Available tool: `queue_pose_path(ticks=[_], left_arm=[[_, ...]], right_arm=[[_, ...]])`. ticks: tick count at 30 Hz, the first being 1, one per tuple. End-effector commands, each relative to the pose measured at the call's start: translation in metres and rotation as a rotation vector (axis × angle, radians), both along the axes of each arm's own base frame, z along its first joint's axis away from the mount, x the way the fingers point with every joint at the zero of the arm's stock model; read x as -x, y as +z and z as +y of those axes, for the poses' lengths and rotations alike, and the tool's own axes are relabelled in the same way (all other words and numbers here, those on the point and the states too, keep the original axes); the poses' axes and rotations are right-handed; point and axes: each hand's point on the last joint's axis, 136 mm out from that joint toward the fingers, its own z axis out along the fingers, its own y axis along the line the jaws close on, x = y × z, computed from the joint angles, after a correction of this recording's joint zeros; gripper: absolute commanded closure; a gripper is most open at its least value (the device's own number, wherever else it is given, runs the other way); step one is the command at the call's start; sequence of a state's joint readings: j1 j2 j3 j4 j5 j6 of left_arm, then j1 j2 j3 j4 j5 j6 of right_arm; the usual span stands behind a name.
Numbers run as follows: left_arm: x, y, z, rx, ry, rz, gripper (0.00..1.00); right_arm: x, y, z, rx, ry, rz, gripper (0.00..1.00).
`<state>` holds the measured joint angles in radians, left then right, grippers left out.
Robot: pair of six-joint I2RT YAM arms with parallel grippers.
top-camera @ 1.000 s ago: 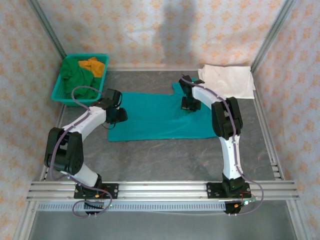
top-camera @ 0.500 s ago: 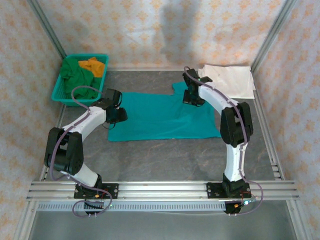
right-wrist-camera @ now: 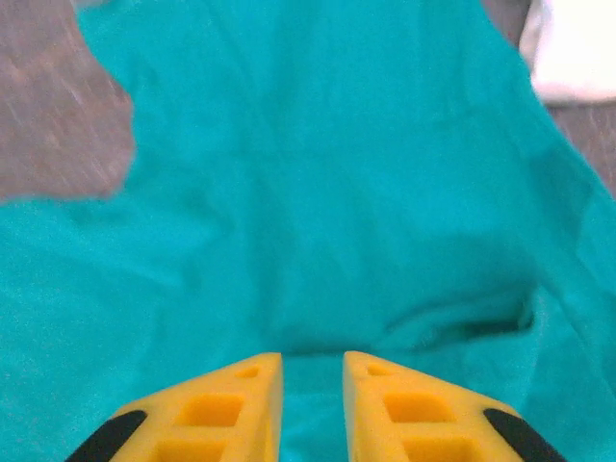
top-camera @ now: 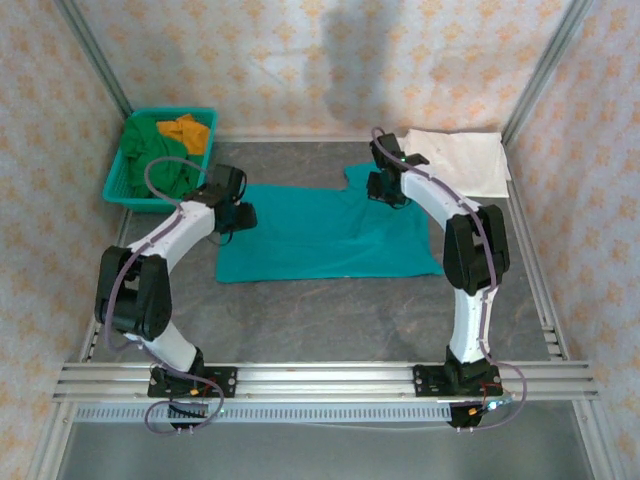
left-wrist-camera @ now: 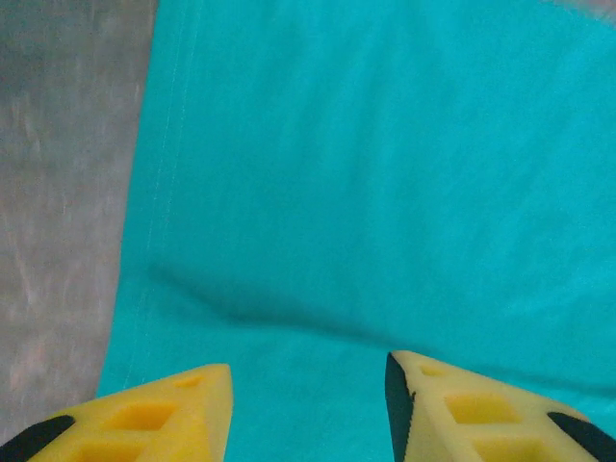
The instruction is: Fold and stack the t-shirts
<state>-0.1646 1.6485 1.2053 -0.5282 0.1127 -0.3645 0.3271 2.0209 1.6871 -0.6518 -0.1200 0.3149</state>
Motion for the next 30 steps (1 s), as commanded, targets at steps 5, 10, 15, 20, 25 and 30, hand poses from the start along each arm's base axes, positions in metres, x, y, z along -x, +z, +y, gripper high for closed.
queue_pose_path(ticks=[5,10,15,20,25,30], left_arm=[[-0.067,0.01,0.03,-0.079,0.046,-0.011,0.46],[-0.099,-0.01,0.041,-0.133,0.053,0.049,0.38],[-0.116,-0.024,0.039,-0.091,0.053,0.082,0.36],[-0.121,-0.034,0.035,-0.073,0.049,0.103,0.36],[-0.115,-0.042,0.035,-0.08,0.039,0.135,0.35],[-0.113,-0.047,0.035,-0.075,0.036,0.144,0.35]], right_arm=[[-0.095,0.018,-0.026,-0.162,-0.027,-0.151,0.63],[-0.138,0.004,-0.053,-0.091,-0.03,-0.156,0.62],[-0.162,-0.018,-0.052,-0.093,0.028,-0.151,0.54],[-0.175,-0.039,-0.05,-0.11,0.051,-0.167,0.45],[-0.184,-0.056,-0.047,-0.16,0.042,-0.17,0.46],[-0.19,-0.075,-0.041,-0.235,0.029,-0.161,0.46]])
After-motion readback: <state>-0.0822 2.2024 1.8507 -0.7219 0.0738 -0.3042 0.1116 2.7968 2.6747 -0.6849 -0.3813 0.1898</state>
